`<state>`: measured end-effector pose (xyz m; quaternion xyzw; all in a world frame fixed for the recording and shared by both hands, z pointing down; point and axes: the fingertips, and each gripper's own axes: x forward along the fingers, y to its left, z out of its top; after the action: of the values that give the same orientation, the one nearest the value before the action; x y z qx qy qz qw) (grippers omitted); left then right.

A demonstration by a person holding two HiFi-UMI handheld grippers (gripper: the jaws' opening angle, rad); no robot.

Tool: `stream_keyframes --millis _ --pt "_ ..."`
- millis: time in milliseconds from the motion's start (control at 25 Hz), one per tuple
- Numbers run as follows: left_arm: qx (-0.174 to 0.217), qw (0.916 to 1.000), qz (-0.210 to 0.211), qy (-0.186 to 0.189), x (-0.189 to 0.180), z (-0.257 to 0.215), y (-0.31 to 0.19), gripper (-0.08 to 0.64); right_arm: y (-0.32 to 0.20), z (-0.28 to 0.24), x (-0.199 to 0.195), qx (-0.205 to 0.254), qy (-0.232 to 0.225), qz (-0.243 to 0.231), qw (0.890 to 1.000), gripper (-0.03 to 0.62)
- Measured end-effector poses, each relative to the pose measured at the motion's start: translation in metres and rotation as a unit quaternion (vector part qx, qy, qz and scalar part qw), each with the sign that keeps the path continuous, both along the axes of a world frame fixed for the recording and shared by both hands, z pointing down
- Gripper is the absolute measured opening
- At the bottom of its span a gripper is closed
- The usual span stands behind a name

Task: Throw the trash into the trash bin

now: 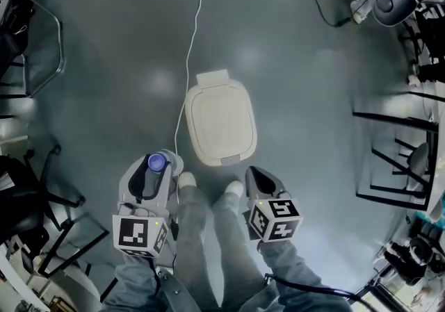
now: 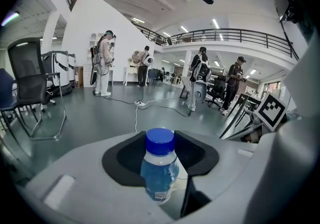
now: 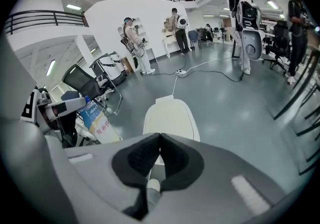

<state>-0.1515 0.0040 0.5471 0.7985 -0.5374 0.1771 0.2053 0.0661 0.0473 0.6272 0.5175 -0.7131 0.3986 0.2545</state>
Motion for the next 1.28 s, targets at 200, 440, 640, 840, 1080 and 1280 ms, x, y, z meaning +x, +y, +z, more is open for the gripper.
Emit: stream_keyframes --millis 200,440,640,840,1080,1280 --pt "-0.011 0.9998 0.015 -0.004 0.002 0.015 0.005 0.189 0.004 0.026 -0.008 -0.014 0.007 -0.004 1.0 0.003" --pt "-0.022 0.9995 0.022 -0.009 0.0 0.029 0.006 0.189 0.013 0.067 -0.009 -0.028 0.019 -0.003 0.999 0.003" --pt "-0.033 0.999 0.027 -0.009 0.001 0.036 0.006 0.189 0.016 0.102 -0.01 -0.036 0.027 0.004 0.999 0.003" --pt "-0.042 0.9985 0.034 -0.013 0.002 0.042 0.007 0.189 0.015 0.123 -0.009 -0.051 0.026 0.019 0.998 0.003" --pt "-0.048 0.9981 0.035 -0.018 0.001 0.045 0.004 0.189 0.02 0.14 -0.015 -0.066 0.038 0.001 0.997 0.003" --pt "-0.047 0.998 0.037 -0.018 -0.001 0.043 0.005 0.189 0.024 0.15 -0.02 -0.073 0.044 -0.007 0.996 0.003"
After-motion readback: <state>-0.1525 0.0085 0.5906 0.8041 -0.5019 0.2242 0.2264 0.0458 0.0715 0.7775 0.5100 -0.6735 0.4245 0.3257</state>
